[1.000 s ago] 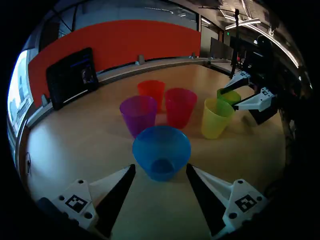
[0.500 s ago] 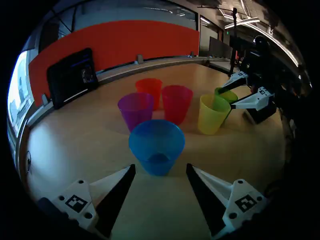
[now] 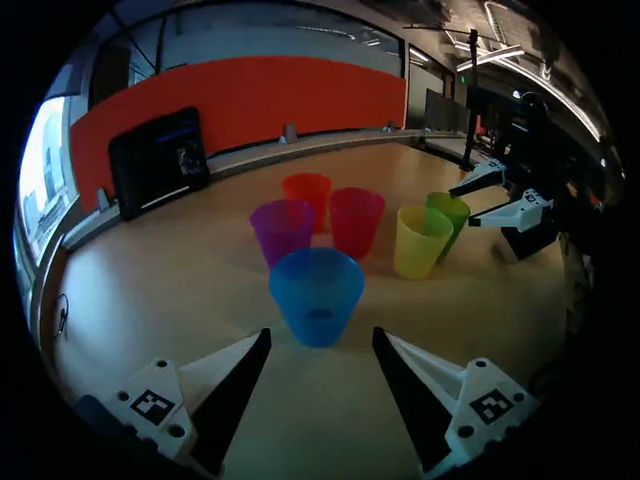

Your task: Pour water

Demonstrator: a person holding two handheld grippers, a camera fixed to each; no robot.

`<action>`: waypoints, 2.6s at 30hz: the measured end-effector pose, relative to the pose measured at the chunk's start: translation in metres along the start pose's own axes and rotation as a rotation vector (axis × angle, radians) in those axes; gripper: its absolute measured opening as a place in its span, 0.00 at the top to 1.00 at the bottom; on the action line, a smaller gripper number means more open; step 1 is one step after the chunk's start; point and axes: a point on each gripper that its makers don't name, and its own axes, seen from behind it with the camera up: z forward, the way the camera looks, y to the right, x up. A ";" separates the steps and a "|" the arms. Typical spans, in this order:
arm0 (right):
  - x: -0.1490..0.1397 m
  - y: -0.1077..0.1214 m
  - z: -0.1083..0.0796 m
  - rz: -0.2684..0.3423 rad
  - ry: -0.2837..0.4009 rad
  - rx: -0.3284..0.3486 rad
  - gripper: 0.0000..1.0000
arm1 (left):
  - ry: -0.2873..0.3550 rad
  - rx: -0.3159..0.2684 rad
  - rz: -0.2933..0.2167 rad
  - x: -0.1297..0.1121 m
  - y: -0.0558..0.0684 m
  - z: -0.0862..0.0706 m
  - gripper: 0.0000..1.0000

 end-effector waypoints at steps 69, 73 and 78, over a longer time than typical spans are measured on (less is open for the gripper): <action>0.081 0.092 -0.144 0.194 0.588 -0.784 0.01 | 0.600 0.576 -0.147 0.072 -0.048 -0.114 0.06; 0.080 0.092 -0.145 0.187 0.583 -0.795 0.01 | 0.603 0.588 -0.141 0.072 -0.049 -0.111 0.06; 0.081 0.091 -0.148 0.199 0.585 -0.796 0.01 | 0.615 0.597 -0.141 0.070 -0.049 -0.109 0.06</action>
